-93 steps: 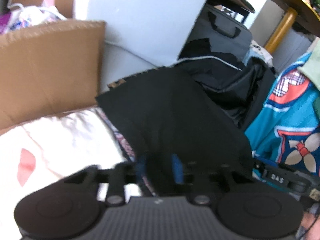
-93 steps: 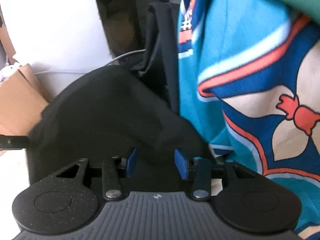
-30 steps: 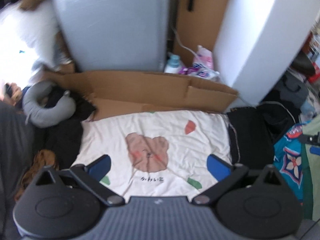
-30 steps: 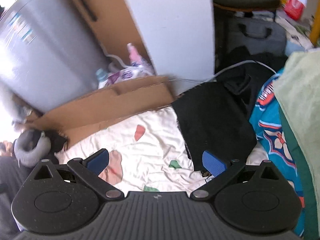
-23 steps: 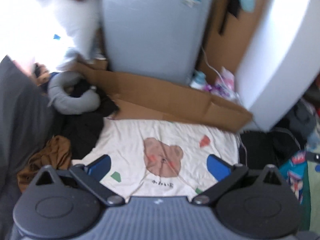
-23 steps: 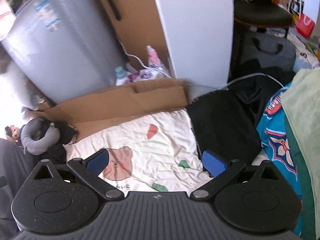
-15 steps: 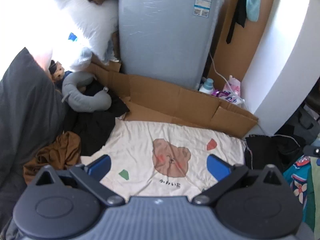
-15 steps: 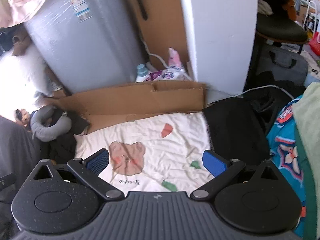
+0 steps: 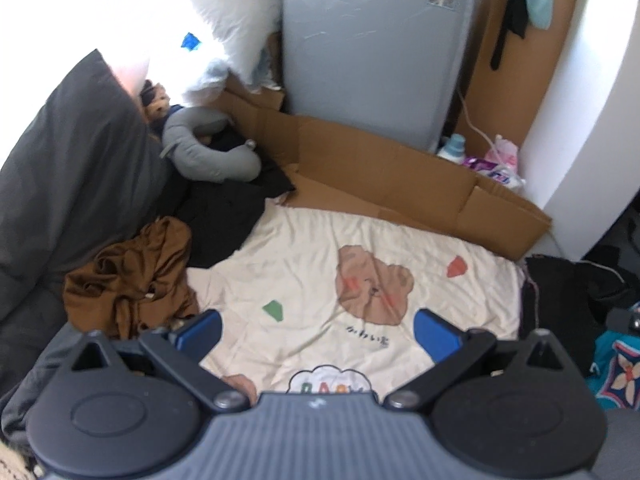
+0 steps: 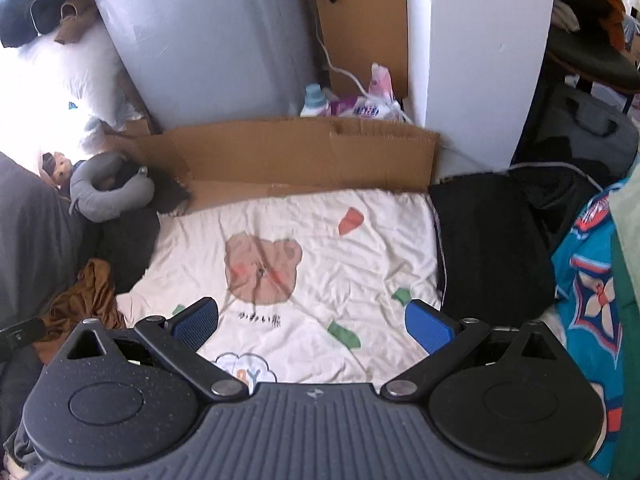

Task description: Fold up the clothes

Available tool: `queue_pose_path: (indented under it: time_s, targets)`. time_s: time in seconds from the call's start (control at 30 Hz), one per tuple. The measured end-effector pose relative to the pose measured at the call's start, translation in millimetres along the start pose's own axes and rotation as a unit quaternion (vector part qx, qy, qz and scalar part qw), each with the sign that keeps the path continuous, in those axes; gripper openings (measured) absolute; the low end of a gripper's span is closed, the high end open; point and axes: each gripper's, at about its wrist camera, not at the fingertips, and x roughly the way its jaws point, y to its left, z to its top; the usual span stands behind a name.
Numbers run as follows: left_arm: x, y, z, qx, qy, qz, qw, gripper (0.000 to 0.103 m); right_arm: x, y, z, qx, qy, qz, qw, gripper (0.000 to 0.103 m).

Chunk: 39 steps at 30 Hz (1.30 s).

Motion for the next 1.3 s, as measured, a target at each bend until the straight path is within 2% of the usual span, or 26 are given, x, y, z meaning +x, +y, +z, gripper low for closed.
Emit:
queue_pose_path:
  time_s: [0.4, 0.6, 0.77, 1.3]
  targets:
    - [7, -24, -36, 0.008, 0.020, 0.012, 0.9997, 0.103, -3, -5, -34, -0.022, 0.001, -0.017, 1.000, 0.103]
    - [17, -42, -56, 0.030, 0.039, -0.004, 0.9988, 0.103, -6, -13, -44, -0.037, 0.003, 0.006, 0.999, 0.103]
    - [14, -54, -58, 0.036, 0.034, -0.004, 0.9988, 0.103, -10, -27, -48, -0.026, 0.015, 0.008, 1.000, 0.103]
    - [16, -72, -65, 0.047, 0.023, 0.010, 0.9986, 0.103, -3, -32, -54, -0.043, 0.036, 0.031, 0.998, 0.103]
